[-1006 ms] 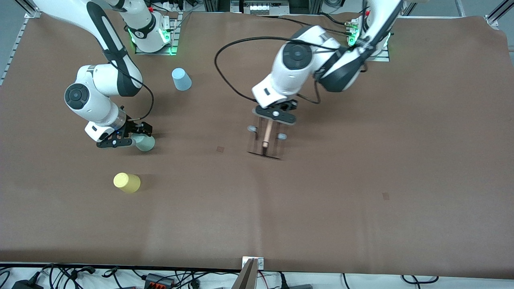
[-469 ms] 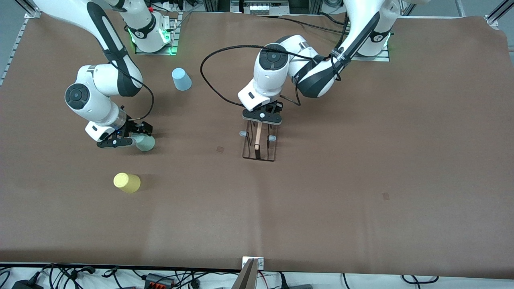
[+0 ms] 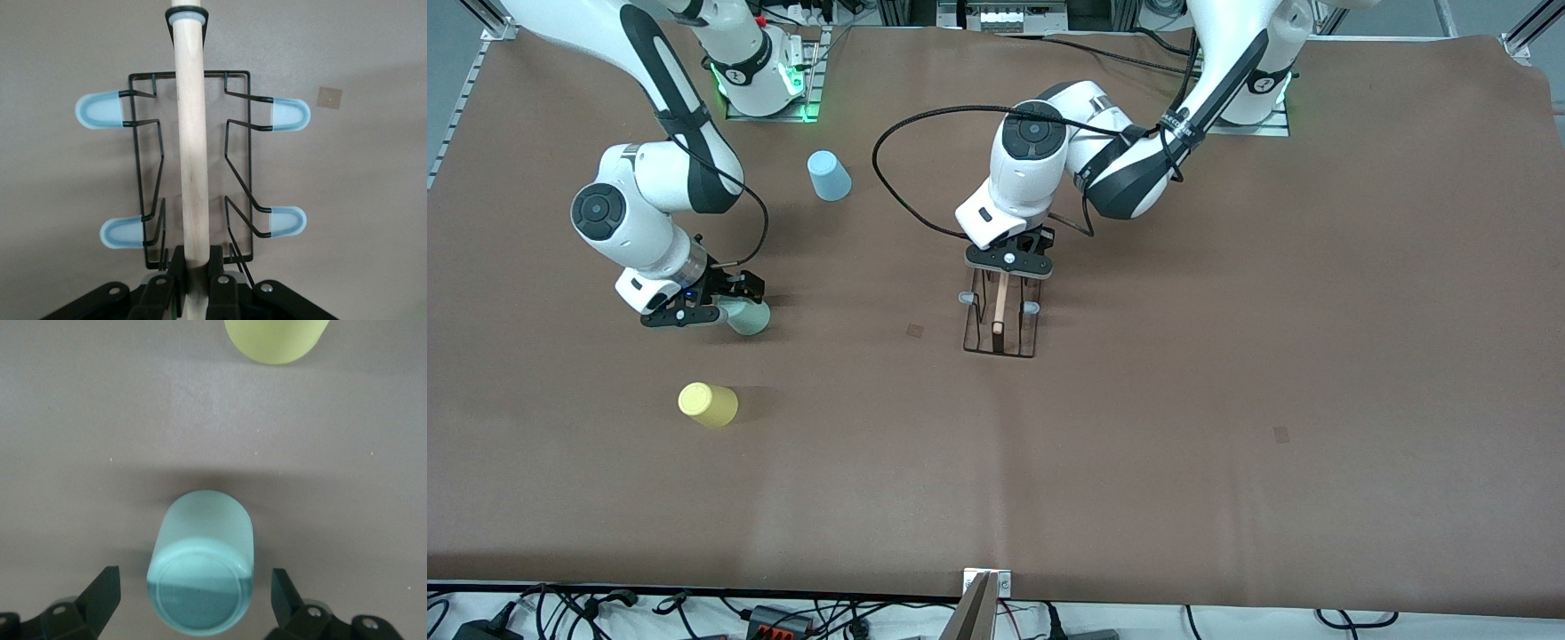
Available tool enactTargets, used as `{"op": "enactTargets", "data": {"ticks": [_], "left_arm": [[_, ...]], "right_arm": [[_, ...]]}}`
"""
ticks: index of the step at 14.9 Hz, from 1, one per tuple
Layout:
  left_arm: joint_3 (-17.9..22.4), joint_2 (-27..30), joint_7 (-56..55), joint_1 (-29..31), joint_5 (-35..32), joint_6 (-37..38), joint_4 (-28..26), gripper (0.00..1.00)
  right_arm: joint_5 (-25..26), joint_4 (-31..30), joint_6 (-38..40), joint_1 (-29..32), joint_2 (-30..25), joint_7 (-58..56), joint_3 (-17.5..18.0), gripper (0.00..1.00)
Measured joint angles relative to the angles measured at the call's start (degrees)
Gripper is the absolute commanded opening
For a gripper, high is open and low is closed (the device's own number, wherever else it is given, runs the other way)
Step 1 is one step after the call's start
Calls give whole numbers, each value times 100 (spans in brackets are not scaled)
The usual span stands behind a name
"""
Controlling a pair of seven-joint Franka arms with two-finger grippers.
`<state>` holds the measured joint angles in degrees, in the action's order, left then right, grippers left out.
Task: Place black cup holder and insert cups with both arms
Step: 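Release the rack with the left gripper while the right gripper grasps the teal cup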
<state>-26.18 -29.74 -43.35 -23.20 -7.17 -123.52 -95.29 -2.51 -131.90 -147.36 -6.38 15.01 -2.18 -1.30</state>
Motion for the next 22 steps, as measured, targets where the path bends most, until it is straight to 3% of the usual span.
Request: {"op": "enactTargets", "data": {"ticks": [1,10,13,17,18,22], "left_arm": [[0,-2,-1,0,0,0,0,99],[-1,157,2,161,-273,250,250,100],[-2,375,161,360,-273,1227,728,100],[12,529,1185,921,-276,2511,1396,100],[22,529,1546,1158,-279,2681,1436,100],[75,493,3167,2279,-287,3008,1438,100]], "right_arm": [[0,0,-40,0,23,0,0,100],[0,-3,-72,0,127,0,0,100],[0,-3,-77,-1,127,0,0,72],[0,1,-83,-1,111,1,-1,39],[0,0,-82,-2,104,1,-1,34],[0,18,-107,-3,88,1,0,30]]}}
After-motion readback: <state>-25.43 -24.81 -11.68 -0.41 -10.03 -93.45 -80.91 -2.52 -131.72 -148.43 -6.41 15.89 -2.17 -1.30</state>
